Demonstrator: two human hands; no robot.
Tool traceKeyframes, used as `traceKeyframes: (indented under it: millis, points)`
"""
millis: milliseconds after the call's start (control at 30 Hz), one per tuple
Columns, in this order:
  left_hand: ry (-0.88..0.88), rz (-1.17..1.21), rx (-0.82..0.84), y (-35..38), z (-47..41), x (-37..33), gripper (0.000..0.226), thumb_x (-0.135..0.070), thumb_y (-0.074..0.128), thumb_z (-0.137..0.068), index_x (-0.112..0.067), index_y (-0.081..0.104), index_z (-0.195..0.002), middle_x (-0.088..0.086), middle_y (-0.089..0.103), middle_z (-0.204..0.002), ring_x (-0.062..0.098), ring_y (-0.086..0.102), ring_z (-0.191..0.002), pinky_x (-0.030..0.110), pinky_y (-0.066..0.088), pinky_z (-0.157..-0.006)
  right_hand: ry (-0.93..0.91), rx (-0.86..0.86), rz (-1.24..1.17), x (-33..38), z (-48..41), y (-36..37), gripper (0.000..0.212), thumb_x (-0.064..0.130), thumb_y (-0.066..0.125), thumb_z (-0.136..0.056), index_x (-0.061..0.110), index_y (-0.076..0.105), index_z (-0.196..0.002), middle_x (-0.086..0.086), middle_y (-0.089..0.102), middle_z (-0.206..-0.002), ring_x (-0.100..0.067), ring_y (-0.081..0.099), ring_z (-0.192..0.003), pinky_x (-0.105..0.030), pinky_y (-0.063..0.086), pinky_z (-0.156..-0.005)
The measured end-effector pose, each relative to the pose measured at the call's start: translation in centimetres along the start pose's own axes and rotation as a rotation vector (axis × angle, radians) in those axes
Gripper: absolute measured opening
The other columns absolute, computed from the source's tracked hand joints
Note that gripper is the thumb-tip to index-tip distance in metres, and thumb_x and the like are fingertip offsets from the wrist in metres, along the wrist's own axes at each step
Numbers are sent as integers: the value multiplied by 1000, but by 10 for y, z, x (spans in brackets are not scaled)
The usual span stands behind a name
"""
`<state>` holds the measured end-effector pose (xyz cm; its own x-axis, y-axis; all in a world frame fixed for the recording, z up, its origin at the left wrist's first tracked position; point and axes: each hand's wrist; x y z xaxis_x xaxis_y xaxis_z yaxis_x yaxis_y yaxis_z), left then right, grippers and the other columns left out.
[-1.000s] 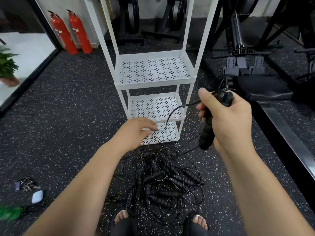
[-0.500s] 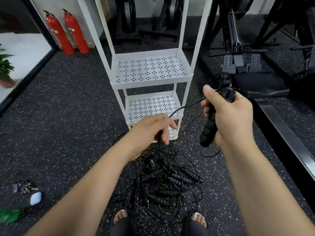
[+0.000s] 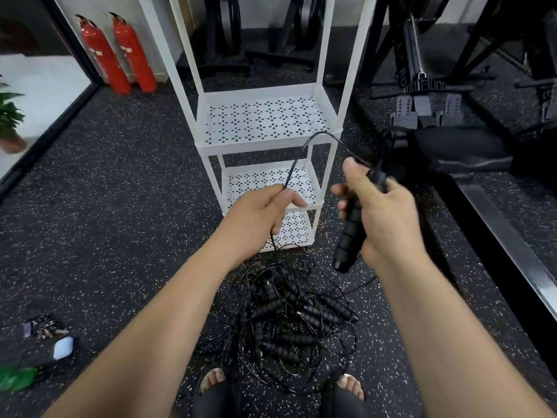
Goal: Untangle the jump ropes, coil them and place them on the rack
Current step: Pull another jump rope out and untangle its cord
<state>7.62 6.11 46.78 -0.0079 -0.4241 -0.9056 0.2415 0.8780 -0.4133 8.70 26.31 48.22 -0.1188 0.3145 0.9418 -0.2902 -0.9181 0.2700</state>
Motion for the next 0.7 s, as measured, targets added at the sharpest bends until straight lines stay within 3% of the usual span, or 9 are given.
traceKeyframes:
  millis: [67, 167, 233, 300, 433, 500, 600, 700]
  points:
    - [28, 43, -9, 2, -1, -12, 33, -44, 48, -113, -34, 77, -101, -2, 52, -64, 18, 52, -67, 43, 51, -84, 84, 60, 66, -13, 4, 7, 31, 36, 83, -94, 10, 75, -110, -7, 77, -86, -12, 59, -61, -27, 52, -61]
    - [63, 30, -28, 6, -2, -26, 34, -42, 49, -113, -24, 76, -102, 1, 58, -64, 17, 52, -64, 35, 44, -71, 167, 152, 75, -22, 8, 15, 15, 27, 77, -99, 11, 79, -101, -5, 67, -74, -14, 51, -56, -26, 45, -54]
    - [74, 52, -41, 7, -2, -31, 36, -39, 50, -113, -18, 77, -102, 2, 59, -64, 16, 54, -64, 37, 49, -74, 178, 197, 43, -23, 10, 18, 8, 19, 73, -100, 13, 78, -98, -5, 62, -71, -17, 48, -56, -27, 43, -53]
    - [87, 103, -60, 7, -3, -35, 36, -38, 50, -113, -18, 78, -101, 3, 57, -63, 15, 57, -65, 37, 55, -83, 149, 237, 79, -25, 11, 19, 9, 14, 70, -99, 11, 78, -101, -6, 61, -70, -17, 48, -57, -28, 42, -52]
    - [128, 206, -147, 3, -7, -43, 35, -34, 52, -113, -17, 79, -100, 1, 57, -66, 14, 57, -65, 33, 57, -71, 73, 261, 203, -31, 14, 19, 6, 7, 70, -97, 10, 75, -94, -8, 67, -71, -20, 51, -58, -30, 41, -54]
    - [125, 301, -165, 1, -8, -46, 34, -34, 53, -113, -16, 80, -101, 4, 59, -70, 19, 59, -66, 42, 57, -70, 22, 262, 271, -36, 14, 21, 5, 5, 74, -94, 9, 75, -91, -8, 69, -70, -21, 52, -56, -32, 40, -55]
    - [101, 371, -139, 2, -9, -49, 34, -34, 54, -112, -14, 80, -104, 8, 66, -74, 24, 61, -68, 37, 55, -68, -46, 254, 327, -41, 16, 24, 11, 7, 81, -91, 12, 75, -84, -6, 69, -69, -18, 52, -55, -30, 40, -55]
    - [112, 388, -131, 4, -9, -49, 33, -34, 54, -112, -14, 80, -108, 5, 70, -80, 21, 65, -78, 35, 57, -73, -85, 250, 359, -41, 18, 25, 8, 12, 83, -93, 8, 77, -90, -6, 75, -72, -17, 54, -57, -32, 42, -59]
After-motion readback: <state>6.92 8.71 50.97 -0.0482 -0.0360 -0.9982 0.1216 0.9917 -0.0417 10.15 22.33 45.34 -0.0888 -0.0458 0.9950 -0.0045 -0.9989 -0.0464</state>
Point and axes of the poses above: each hand's wrist, its own z-axis away from the middle knuckle, its own y-axis out of the palm, x = y × z
